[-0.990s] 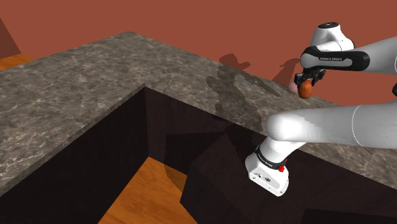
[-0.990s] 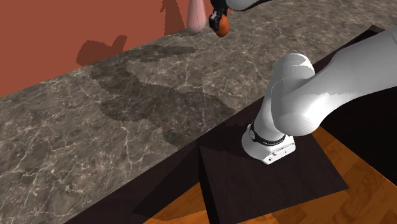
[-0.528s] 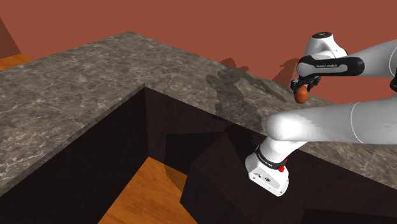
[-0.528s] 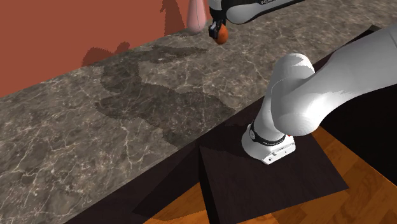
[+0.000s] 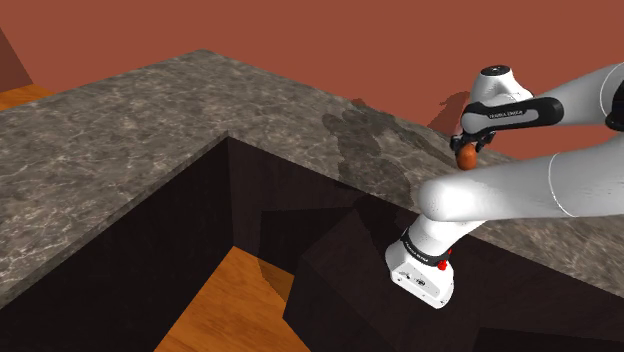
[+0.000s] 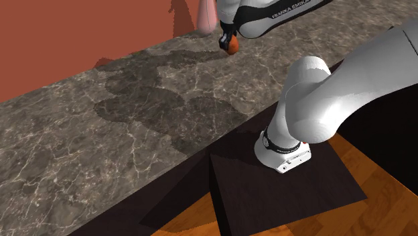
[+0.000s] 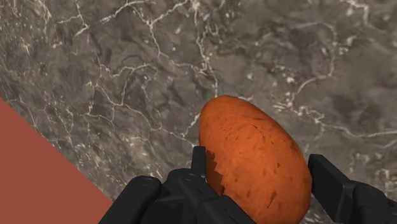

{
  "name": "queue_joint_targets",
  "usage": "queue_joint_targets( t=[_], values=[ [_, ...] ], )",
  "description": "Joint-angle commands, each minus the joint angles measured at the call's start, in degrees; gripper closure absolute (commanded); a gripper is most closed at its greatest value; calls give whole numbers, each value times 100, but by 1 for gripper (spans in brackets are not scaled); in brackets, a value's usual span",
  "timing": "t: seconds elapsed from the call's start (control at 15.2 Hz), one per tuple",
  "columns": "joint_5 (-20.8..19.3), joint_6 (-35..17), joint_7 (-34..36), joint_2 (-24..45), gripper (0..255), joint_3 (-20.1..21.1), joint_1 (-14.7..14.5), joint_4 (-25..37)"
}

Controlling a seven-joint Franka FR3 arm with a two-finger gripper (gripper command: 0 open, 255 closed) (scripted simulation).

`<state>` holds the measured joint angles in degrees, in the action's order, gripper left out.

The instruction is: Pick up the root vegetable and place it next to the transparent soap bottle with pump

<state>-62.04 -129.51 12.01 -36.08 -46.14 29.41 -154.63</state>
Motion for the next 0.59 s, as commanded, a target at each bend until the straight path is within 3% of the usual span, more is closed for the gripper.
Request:
queue_joint_targets(
  t=[0.0, 0.33, 0.53],
  values=[
    [-115, -213, 118, 173, 255, -121, -29, -44],
    [-414, -740, 421, 616, 255, -406, -85, -152],
    [-412, -741, 420, 617, 255, -403, -81, -152]
  ],
)
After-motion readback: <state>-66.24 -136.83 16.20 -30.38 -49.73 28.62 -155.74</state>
